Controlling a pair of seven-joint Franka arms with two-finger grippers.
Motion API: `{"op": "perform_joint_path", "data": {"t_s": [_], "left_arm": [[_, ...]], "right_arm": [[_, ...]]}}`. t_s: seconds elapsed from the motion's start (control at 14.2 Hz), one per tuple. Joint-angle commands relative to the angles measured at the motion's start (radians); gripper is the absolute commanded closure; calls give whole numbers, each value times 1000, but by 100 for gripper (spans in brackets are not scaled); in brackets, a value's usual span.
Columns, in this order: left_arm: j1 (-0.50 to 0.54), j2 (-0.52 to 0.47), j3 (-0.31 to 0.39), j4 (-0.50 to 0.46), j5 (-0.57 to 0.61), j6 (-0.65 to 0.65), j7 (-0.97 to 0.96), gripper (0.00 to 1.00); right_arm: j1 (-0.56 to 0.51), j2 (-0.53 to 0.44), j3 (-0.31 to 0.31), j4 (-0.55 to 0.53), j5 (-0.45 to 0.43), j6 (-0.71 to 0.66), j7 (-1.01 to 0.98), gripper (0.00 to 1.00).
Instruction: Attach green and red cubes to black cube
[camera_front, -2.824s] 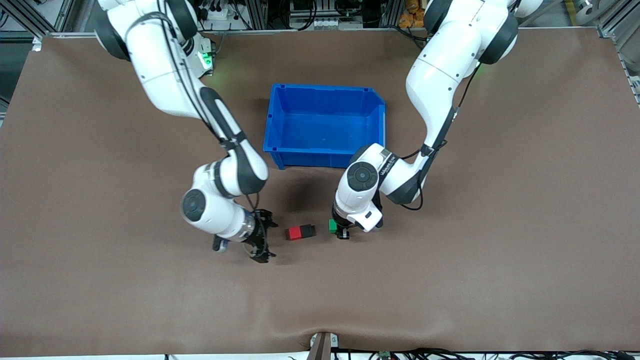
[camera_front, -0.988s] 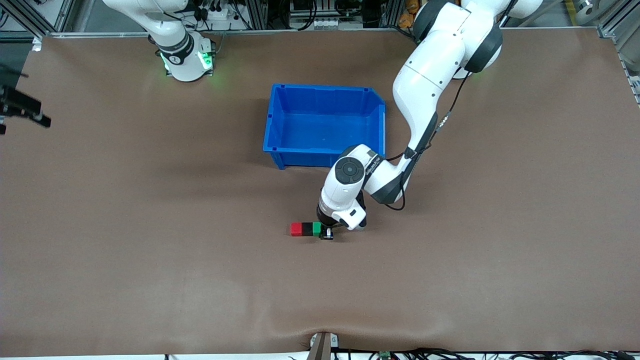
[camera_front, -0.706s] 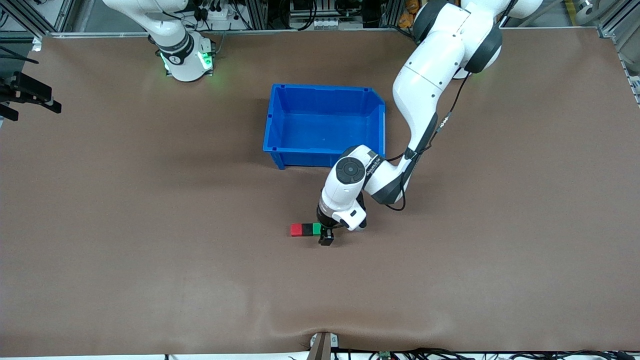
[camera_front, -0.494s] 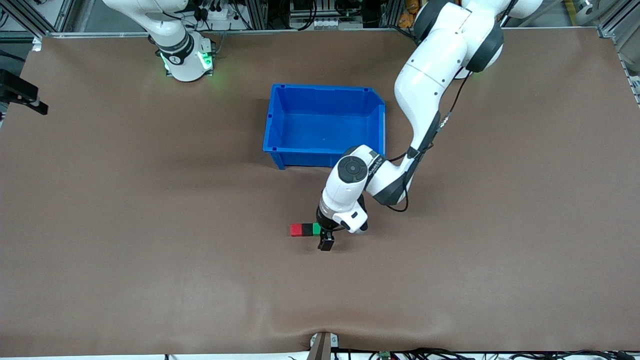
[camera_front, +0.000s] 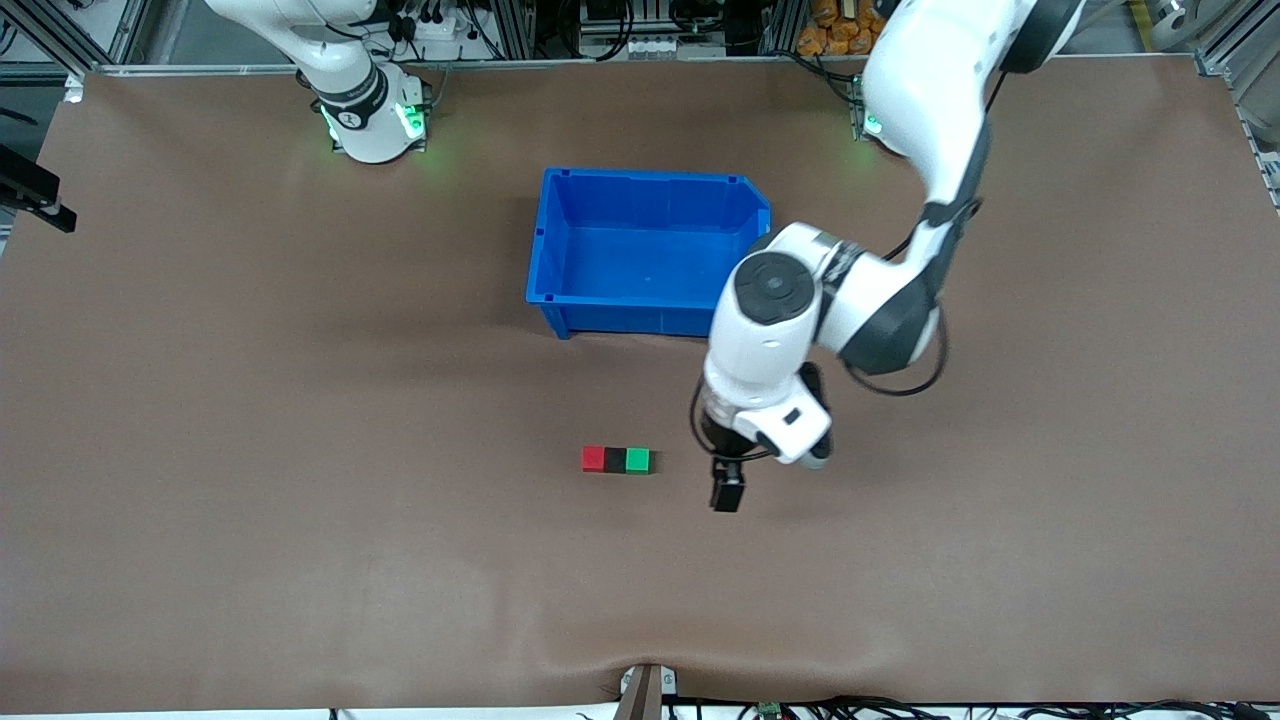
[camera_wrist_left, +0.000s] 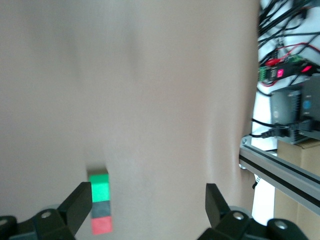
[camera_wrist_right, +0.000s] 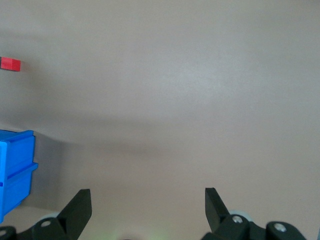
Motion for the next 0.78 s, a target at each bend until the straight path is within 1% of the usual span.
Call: {"op": "perform_joint_path", "data": {"t_s": [0.0, 0.14, 0.35, 0.56, 0.71], "left_arm": [[62, -96, -5, -46, 18, -109, 191, 0], [114, -177, -10, -97, 9, -168, 358, 0], [185, -339, -18, -259, -2, -169, 555, 0], [265, -522, -18, -446, -75, -163, 821, 0], [321, -611, -18, -538, -101, -165, 1013, 0]], "right_arm": [[24, 9, 14, 23, -34, -14, -6, 0], [22, 9, 12, 23, -33, -15, 13, 0], [25, 9, 14, 20, -33, -33, 120, 0], [24, 9, 14, 20, -33, -40, 132, 0], [21, 9, 12, 20, -33, -40, 125, 0]]}}
